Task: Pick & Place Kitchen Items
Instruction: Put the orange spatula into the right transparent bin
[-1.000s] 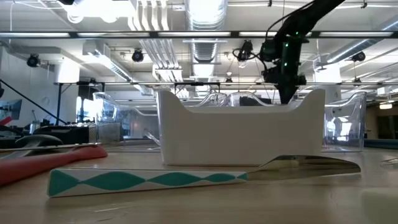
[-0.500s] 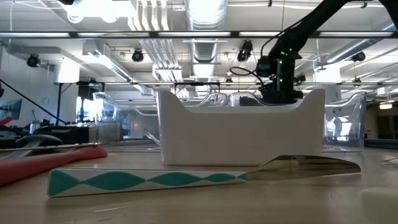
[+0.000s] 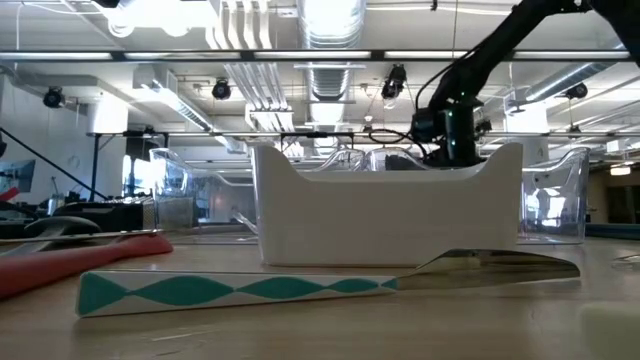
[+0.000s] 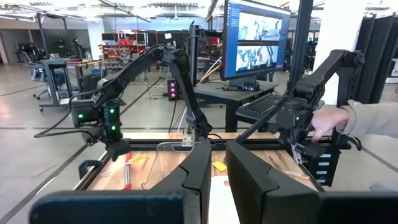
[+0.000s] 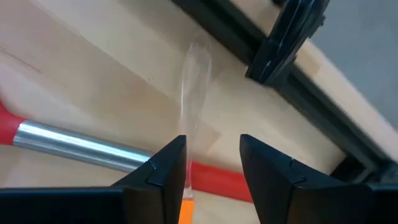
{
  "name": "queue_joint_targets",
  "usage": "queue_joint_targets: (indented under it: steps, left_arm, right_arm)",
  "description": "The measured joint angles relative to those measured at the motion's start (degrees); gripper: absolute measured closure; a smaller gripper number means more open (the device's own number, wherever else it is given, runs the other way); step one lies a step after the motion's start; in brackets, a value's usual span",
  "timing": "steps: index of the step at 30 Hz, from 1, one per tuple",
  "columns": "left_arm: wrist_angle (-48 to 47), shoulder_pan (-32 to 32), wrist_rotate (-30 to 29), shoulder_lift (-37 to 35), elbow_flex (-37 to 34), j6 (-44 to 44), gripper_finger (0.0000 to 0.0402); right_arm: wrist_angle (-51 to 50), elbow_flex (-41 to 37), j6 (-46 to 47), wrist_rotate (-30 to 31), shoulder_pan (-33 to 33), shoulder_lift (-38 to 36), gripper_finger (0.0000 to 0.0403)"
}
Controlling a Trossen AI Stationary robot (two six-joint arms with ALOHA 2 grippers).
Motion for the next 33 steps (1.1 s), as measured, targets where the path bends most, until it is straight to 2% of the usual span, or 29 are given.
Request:
queue_joint_targets:
  steps: [5, 18, 26, 33]
  left_arm:
    - [0.0, 0.0, 0.0, 0.0, 0.0, 0.0, 0.0344]
    - [0.0, 0.0, 0.0, 0.0, 0.0, 0.0, 0.0344]
    - [0.0, 0.0, 0.0, 0.0, 0.0, 0.0, 0.0344]
    - [0.0, 0.0, 0.0, 0.0, 0.0, 0.0, 0.0344]
  right_arm:
    - [0.2, -1.9, -1.1, -2.7, 0.0, 0.0, 0.0264]
    - [4.8, -5.3, -1.2, -2.8, 0.0, -0.1, 0.0283]
    - [11.2, -8.5, -1.5, -1.7, -0.2, -0.1, 0.0310]
    - [13.0, -9.9, -1.7, -1.5, -0.6, -0.3, 0.0352]
